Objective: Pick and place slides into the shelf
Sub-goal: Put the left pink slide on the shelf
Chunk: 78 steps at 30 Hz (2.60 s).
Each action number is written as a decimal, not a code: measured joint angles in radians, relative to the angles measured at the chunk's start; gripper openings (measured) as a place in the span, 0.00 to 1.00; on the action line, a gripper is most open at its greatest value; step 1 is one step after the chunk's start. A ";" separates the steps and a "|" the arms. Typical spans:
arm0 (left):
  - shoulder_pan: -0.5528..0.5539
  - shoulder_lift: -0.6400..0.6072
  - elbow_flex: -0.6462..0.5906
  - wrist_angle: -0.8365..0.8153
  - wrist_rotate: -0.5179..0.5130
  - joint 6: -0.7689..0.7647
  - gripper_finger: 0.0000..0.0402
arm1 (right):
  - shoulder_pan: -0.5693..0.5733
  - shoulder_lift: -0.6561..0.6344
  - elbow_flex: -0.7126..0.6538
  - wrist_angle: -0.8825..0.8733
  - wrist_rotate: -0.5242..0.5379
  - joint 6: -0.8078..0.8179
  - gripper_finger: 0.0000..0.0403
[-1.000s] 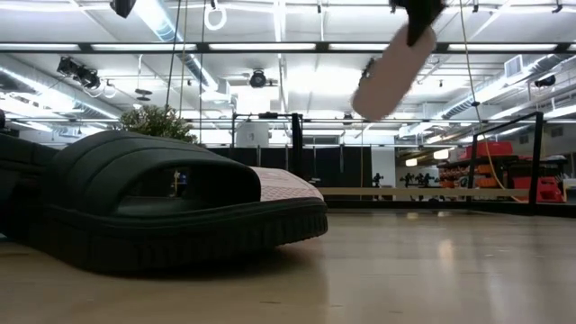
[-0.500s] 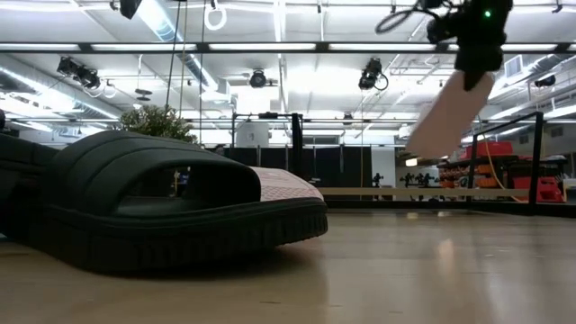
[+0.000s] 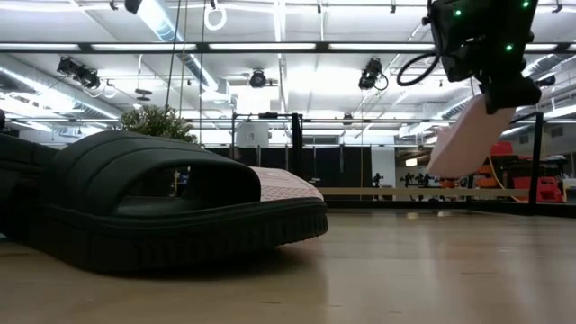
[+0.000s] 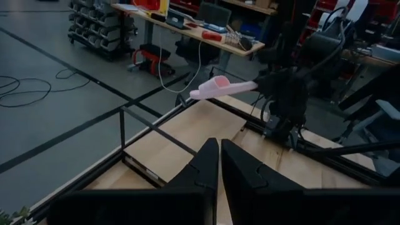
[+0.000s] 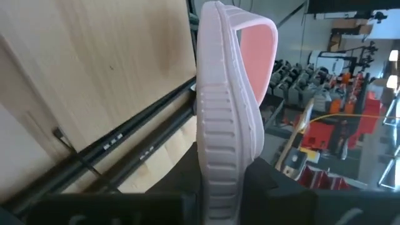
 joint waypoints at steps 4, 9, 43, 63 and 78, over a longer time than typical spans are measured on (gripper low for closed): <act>0.000 0.013 0.000 0.000 0.000 0.002 0.05 | -0.024 0.000 -0.009 0.058 -0.008 -0.060 0.15; 0.000 0.043 0.000 -0.001 0.000 0.006 0.05 | -0.091 0.003 -0.011 0.158 -0.010 -0.183 0.15; 0.000 0.107 0.000 0.003 0.000 0.005 0.08 | -0.208 0.003 -0.172 0.330 -0.183 -0.330 0.14; 0.000 0.107 0.000 0.003 0.000 0.005 0.09 | -0.181 0.003 -0.144 0.273 -0.125 -0.270 0.14; 0.000 0.107 0.000 0.003 0.000 -0.002 0.08 | -0.193 0.002 -0.144 0.288 -0.359 -0.347 0.28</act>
